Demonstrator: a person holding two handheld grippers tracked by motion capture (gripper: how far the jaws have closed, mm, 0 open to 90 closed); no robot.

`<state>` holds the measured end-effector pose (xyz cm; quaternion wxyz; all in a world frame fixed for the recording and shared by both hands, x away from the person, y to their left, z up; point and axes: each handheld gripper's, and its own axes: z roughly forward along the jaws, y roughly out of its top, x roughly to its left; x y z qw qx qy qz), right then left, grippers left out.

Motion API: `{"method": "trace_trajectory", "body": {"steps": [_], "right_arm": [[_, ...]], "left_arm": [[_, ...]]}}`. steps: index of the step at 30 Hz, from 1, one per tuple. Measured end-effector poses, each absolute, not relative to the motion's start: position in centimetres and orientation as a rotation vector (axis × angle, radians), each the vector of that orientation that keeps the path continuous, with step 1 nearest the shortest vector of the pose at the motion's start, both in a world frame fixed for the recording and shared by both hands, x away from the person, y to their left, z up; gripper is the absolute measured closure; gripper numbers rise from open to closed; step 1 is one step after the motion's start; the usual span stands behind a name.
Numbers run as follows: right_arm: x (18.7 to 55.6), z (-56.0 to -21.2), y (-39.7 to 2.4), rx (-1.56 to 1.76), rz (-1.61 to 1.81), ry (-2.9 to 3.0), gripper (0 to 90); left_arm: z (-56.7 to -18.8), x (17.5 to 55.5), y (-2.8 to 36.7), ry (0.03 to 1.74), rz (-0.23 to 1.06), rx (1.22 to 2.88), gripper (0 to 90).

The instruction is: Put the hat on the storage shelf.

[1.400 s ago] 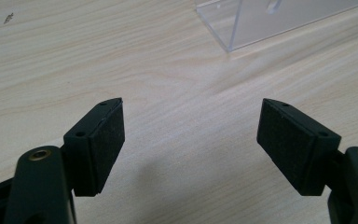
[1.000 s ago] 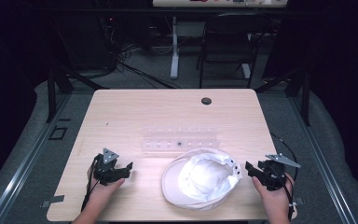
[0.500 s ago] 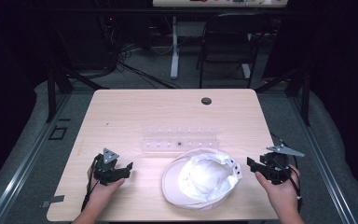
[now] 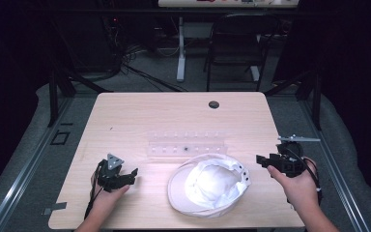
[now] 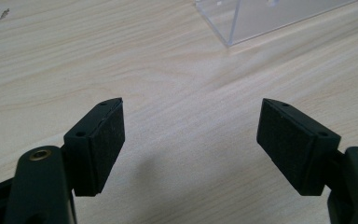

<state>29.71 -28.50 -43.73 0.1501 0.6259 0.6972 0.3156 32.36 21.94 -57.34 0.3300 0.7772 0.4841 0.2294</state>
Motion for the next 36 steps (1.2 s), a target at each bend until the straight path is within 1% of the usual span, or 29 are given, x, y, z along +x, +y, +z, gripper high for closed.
{"method": "trace_trajectory", "body": {"steps": [12, 22, 27, 36], "right_arm": [[31.8, -39.6, -27.0, 1.851, 0.781, 2.153, 46.5], [33.2, -37.9, -25.6, 1.944, 0.620, 2.301, 46.6], [33.9, -38.1, -25.1, 1.979, 0.498, 2.356, 45.9], [34.4, -40.8, -24.0, 2.054, 0.318, 2.405, 44.8]], "left_arm": [[-57.4, 32.4, 21.8, 1.263, 0.600, 2.038, 23.6], [-57.4, 32.4, 21.7, 1.260, 0.599, 2.039, 23.6], [-57.4, 32.4, 21.7, 1.257, 0.591, 2.048, 23.6], [-57.5, 32.4, 21.6, 1.257, 0.590, 2.047, 23.6]]}}
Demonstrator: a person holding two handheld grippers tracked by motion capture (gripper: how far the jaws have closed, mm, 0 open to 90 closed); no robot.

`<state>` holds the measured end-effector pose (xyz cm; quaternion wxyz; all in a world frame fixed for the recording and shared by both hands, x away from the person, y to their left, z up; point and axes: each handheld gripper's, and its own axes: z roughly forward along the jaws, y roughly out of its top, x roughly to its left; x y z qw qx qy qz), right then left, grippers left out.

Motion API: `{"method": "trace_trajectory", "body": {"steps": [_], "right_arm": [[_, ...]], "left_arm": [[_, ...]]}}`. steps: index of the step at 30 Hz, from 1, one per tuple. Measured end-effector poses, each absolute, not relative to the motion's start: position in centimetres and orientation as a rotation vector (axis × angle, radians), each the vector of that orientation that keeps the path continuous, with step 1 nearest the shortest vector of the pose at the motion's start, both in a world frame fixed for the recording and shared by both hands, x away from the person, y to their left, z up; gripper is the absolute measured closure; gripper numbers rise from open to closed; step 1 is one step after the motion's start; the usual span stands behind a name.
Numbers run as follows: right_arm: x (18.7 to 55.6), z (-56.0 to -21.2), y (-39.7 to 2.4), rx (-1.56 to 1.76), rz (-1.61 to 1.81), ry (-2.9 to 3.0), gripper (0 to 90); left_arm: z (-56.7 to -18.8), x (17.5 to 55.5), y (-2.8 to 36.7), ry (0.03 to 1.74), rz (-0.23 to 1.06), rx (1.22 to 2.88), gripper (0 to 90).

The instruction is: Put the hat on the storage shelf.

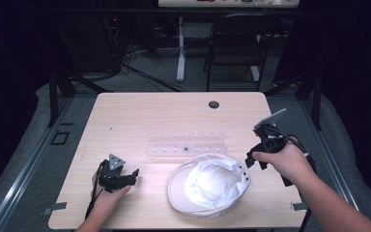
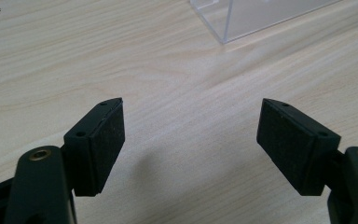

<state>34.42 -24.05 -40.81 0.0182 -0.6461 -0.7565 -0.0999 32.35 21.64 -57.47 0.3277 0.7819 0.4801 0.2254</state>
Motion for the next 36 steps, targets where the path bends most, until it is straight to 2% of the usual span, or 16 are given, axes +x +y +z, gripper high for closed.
{"method": "trace_trajectory", "body": {"steps": [16, 36], "right_arm": [[34.9, -44.4, -23.0, -1.989, -0.232, -2.306, 45.1], [35.4, -47.4, -21.6, -1.950, -0.185, -2.330, 51.8]], "left_arm": [[-57.5, 32.4, 21.6, 1.255, 0.589, 2.056, 23.7], [-57.5, 32.3, 21.7, 1.258, 0.587, 2.051, 23.7]]}}
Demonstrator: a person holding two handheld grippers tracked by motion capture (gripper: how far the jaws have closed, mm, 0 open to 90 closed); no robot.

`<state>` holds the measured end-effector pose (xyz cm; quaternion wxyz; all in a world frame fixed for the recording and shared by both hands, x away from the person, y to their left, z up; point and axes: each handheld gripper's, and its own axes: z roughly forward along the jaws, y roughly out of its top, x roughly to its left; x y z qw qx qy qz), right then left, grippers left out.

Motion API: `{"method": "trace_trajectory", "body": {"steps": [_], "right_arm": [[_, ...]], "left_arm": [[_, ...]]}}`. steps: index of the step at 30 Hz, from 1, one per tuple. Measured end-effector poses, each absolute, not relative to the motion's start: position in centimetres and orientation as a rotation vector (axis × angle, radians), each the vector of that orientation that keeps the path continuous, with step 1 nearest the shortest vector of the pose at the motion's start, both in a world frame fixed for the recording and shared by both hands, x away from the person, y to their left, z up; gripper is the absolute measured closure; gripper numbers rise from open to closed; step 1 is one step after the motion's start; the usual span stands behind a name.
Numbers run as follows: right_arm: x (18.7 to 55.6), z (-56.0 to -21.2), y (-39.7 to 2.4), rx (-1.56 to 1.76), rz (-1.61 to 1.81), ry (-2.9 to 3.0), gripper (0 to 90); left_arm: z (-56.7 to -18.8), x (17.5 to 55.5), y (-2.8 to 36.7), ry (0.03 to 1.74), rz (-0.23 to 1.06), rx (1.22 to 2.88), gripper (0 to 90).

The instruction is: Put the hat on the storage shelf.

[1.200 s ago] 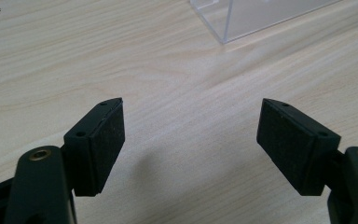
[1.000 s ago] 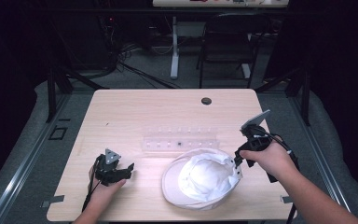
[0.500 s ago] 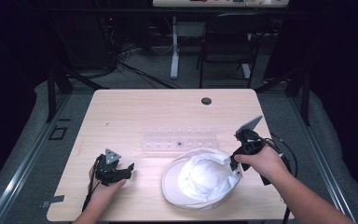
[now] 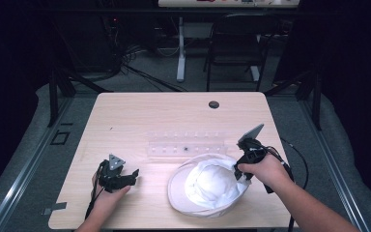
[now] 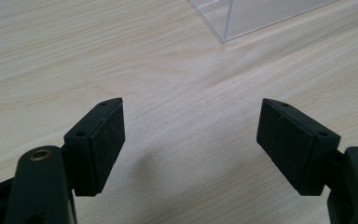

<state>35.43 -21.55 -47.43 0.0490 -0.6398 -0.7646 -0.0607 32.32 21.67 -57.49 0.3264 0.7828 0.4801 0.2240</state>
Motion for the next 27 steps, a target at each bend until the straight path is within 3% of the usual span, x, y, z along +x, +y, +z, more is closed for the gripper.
{"method": "trace_trajectory", "body": {"steps": [27], "right_arm": [[36.08, -47.63, -21.31, -1.933, -0.195, -2.330, 79.5]], "left_arm": [[-57.49, 32.33, 21.69, 1.258, 0.587, 2.051, 23.8]]}}
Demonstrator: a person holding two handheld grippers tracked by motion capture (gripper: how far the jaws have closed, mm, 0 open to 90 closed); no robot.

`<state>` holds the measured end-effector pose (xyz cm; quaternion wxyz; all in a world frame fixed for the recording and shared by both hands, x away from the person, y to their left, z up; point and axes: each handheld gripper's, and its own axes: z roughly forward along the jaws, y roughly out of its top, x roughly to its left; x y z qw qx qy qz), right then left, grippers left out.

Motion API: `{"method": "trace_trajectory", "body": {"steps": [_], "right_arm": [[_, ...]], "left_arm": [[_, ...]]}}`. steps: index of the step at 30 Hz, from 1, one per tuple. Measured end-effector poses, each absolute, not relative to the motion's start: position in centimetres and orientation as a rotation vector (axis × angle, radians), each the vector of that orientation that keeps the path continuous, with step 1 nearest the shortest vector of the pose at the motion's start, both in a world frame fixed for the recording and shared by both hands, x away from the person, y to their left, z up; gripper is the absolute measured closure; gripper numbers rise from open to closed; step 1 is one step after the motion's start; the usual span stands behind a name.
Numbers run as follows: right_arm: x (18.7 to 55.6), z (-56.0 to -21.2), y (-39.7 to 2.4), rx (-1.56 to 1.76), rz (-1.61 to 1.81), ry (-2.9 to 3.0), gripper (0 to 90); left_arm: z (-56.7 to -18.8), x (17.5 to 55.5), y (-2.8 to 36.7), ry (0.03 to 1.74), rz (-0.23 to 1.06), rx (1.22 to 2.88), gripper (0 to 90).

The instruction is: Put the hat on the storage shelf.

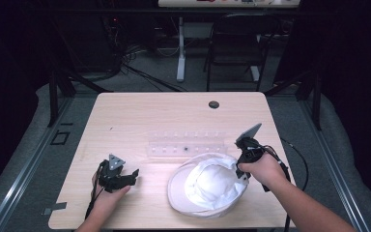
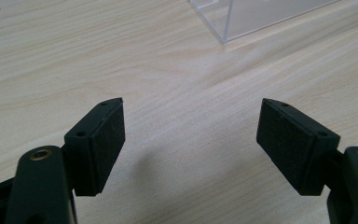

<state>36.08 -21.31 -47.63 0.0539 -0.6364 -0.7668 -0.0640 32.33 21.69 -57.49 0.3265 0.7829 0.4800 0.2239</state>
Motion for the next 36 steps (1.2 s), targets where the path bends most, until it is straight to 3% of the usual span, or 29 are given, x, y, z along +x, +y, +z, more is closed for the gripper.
{"method": "trace_trajectory", "body": {"steps": [36], "right_arm": [[35.6, -43.3, -21.0, -1.845, -0.462, -2.083, 80.7]], "left_arm": [[-57.0, 32.1, 22.0, 1.227, 0.579, 2.003, 24.8]]}}
